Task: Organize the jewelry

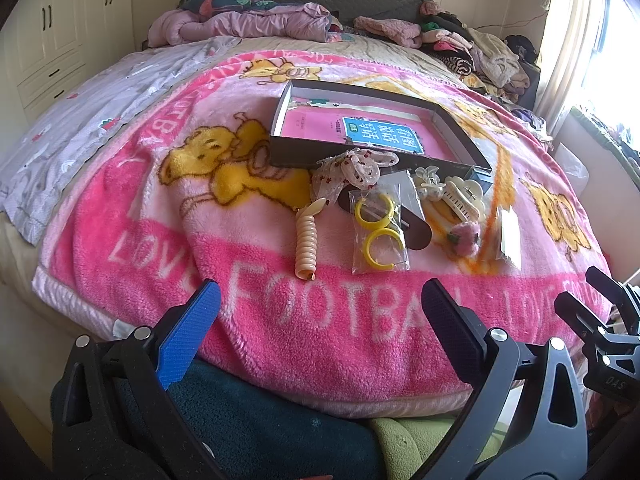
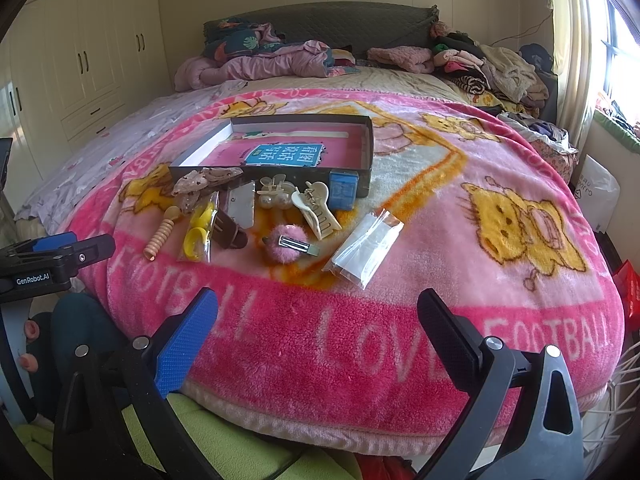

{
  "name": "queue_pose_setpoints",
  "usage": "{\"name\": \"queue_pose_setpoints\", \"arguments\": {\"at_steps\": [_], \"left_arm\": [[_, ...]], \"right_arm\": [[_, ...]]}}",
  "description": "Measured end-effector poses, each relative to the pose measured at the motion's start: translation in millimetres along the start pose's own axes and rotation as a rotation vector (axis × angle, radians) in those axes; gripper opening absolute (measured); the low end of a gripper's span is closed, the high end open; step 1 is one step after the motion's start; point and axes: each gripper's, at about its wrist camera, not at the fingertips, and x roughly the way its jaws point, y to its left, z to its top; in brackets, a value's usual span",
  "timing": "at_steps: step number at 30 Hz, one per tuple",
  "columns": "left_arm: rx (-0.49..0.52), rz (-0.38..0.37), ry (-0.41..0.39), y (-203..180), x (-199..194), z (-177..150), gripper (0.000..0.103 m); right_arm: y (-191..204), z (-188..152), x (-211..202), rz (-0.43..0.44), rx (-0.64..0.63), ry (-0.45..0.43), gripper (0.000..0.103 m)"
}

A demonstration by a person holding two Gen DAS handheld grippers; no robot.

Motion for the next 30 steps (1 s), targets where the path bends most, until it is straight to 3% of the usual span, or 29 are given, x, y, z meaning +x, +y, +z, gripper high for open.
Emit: {"name": "queue_pose_setpoints", "arguments": {"at_steps": [15, 30], "left_arm": [[-0.001, 0.006, 0.016, -2.1, 3.4, 6.7, 0.092], [-0.017, -0.002, 0.068, 3.5, 40.6, 27.0, 0.092]], "right_arm": [[1.8, 5.4, 8.7, 0.031, 0.002, 0.012, 0.097], [-12.7, 31.3, 43.7, 0.069, -0.001, 0.038, 0.097]]}}
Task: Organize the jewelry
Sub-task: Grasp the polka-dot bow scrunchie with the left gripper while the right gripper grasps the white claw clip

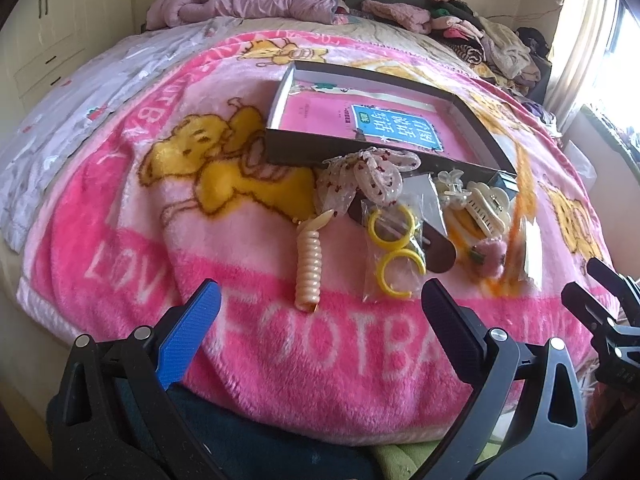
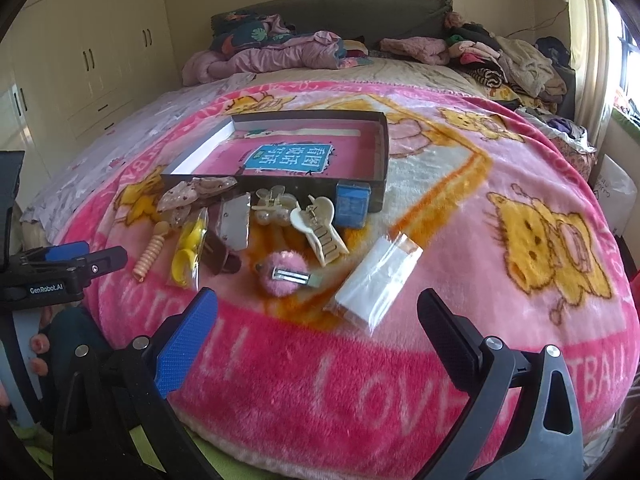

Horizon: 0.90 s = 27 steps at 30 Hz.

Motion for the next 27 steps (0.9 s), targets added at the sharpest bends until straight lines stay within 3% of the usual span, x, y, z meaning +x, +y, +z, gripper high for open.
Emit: {"name": "queue_pose_setpoints", "arguments": {"at_steps": [15, 27], "left_arm": [[0.003, -0.067, 0.044, 5.4, 39.2, 37.0, 0.092], [0.030, -0.132, 0.088, -7.9, 68.7, 67.3, 0.092]], "right_arm": [[-8.6, 26.6, 41.6, 0.020, -0.037, 0.031, 0.095], [-7.0, 43.7, 90.1, 0.057, -0.079, 0.099, 0.060]]}}
